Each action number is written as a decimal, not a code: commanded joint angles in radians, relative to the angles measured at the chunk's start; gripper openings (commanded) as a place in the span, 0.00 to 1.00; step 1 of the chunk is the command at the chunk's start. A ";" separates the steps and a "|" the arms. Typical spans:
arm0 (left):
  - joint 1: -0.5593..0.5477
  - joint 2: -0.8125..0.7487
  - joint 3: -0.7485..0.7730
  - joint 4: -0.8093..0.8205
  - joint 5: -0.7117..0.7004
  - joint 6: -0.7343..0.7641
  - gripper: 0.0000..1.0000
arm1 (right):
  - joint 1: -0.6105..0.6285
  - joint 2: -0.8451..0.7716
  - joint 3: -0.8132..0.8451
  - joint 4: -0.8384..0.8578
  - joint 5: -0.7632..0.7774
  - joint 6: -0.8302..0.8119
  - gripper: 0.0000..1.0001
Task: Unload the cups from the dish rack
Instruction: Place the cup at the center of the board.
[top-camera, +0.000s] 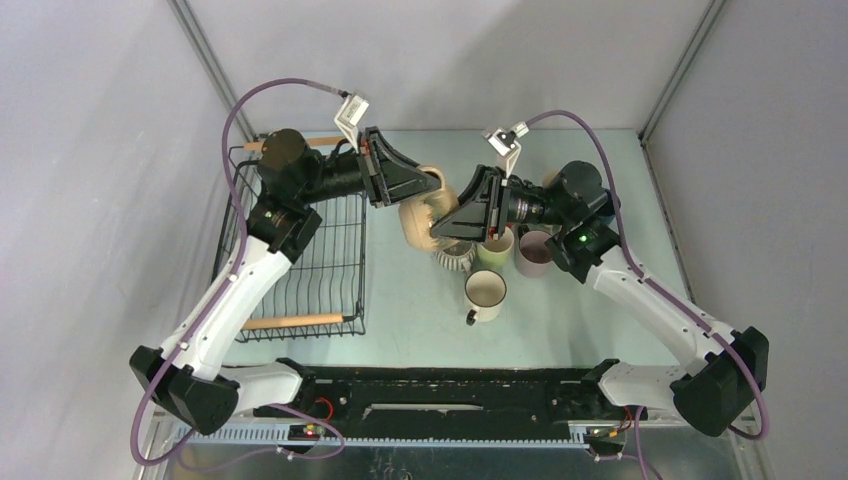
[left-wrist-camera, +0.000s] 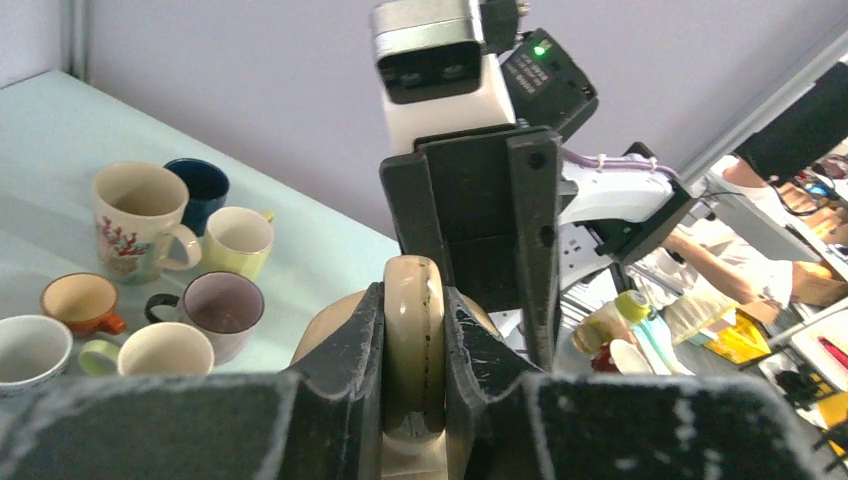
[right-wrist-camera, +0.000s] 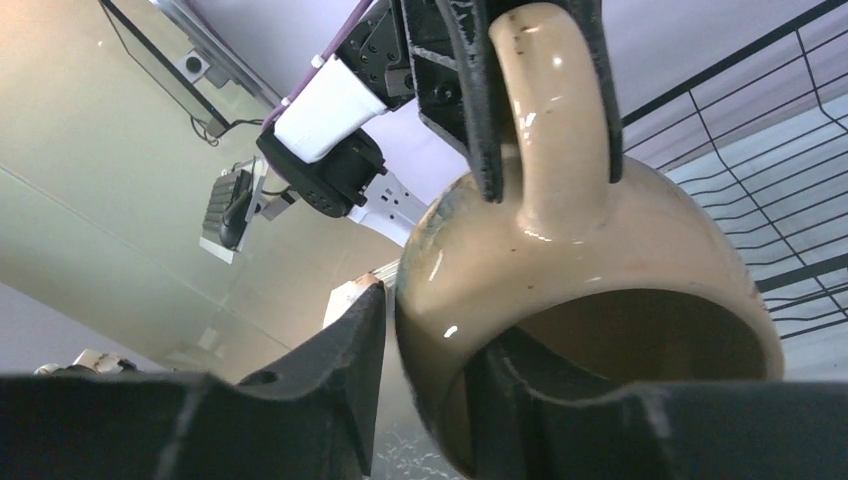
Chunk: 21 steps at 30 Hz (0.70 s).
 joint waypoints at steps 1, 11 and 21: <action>-0.004 -0.011 -0.009 0.182 0.019 -0.072 0.00 | 0.001 -0.031 0.000 0.054 -0.019 0.032 0.36; -0.004 0.034 0.001 0.199 0.017 -0.099 0.21 | -0.001 -0.039 0.001 0.035 0.001 0.024 0.00; 0.002 0.047 0.079 -0.049 -0.139 0.067 1.00 | -0.050 -0.091 0.003 -0.133 0.087 -0.047 0.00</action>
